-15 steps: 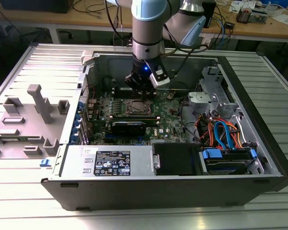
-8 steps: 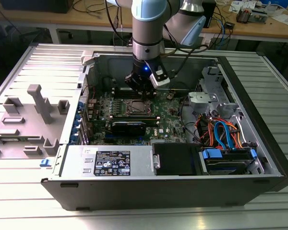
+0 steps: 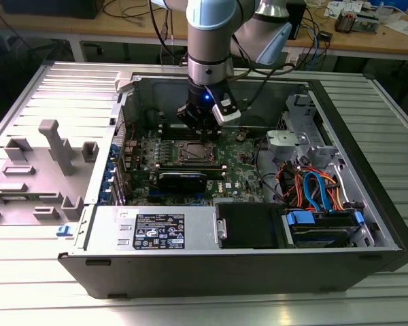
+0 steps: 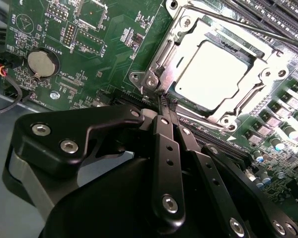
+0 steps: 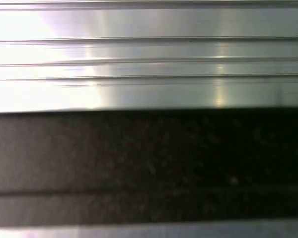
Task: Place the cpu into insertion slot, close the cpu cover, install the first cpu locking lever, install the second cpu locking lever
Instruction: 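Install the first cpu locking lever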
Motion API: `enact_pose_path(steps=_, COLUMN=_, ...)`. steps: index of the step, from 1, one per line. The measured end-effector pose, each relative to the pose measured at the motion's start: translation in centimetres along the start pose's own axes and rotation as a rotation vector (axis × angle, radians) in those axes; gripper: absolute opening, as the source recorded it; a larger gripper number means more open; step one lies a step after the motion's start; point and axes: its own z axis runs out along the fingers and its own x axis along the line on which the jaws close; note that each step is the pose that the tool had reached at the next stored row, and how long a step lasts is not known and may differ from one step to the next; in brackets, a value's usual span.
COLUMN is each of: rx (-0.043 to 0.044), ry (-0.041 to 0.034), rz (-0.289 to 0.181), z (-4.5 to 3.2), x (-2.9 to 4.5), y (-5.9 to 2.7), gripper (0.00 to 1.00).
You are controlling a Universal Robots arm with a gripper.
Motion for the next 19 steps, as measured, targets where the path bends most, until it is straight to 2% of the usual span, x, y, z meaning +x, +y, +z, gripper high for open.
enact_pose_path(steps=5, rx=0.0029, ry=0.0001, rz=0.000, z=0.08, x=-0.02, y=-0.03, gripper=0.11)
enact_pose_path(steps=19, rx=0.0040, ry=0.0001, rz=0.000, z=0.47, x=-0.11, y=-0.12, gripper=0.11)
